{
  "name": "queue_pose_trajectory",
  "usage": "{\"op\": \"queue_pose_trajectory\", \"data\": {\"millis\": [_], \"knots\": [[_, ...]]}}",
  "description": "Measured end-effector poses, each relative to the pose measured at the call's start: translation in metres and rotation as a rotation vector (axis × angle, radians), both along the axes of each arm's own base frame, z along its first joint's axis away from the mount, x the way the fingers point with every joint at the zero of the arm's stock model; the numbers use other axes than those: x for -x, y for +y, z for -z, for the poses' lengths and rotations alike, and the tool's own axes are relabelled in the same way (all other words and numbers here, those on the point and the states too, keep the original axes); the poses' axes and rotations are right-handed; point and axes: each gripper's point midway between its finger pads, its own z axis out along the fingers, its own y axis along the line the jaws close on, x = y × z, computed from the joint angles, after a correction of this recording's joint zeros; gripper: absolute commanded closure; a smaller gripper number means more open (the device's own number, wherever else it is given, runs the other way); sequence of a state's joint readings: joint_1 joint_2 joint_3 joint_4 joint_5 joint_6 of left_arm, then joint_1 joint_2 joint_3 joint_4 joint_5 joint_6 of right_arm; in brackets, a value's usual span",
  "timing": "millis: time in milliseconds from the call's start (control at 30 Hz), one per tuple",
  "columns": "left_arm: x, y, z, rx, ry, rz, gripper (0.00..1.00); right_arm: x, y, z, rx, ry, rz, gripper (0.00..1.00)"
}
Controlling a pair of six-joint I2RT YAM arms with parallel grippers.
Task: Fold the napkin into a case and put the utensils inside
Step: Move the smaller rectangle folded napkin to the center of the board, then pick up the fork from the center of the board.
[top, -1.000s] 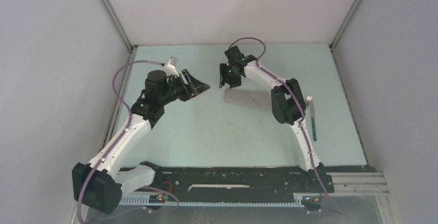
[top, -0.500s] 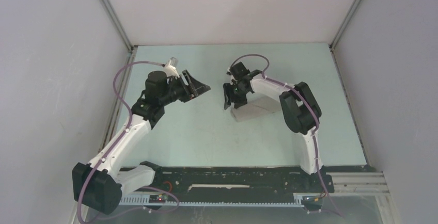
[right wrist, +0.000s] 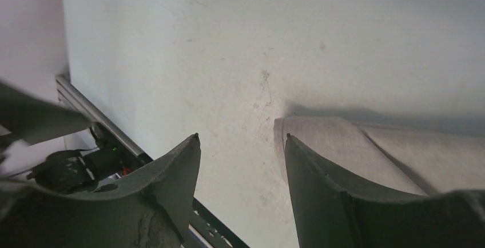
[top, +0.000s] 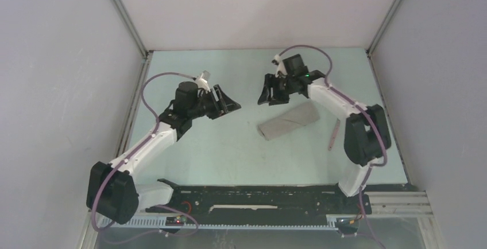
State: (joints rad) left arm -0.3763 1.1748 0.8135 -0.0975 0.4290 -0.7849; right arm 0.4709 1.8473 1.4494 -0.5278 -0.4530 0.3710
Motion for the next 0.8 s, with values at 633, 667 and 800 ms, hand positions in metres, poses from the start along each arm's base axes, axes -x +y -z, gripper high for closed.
{"op": "queue_pose_trajectory", "data": {"millis": [633,667,800], "knots": [[0.066,-0.068,-0.007,0.032,-0.013,0.289,0.33,0.028,-0.298,0.007,0.349,0.187,0.892,0.52],[0.068,-0.068,-0.011,0.038,-0.027,0.297,0.33,0.029,-0.301,0.012,0.361,0.203,0.898,0.54],[0.073,-0.066,-0.022,0.045,-0.068,0.314,0.33,0.031,-0.308,0.044,0.419,0.304,0.899,0.54]]}}
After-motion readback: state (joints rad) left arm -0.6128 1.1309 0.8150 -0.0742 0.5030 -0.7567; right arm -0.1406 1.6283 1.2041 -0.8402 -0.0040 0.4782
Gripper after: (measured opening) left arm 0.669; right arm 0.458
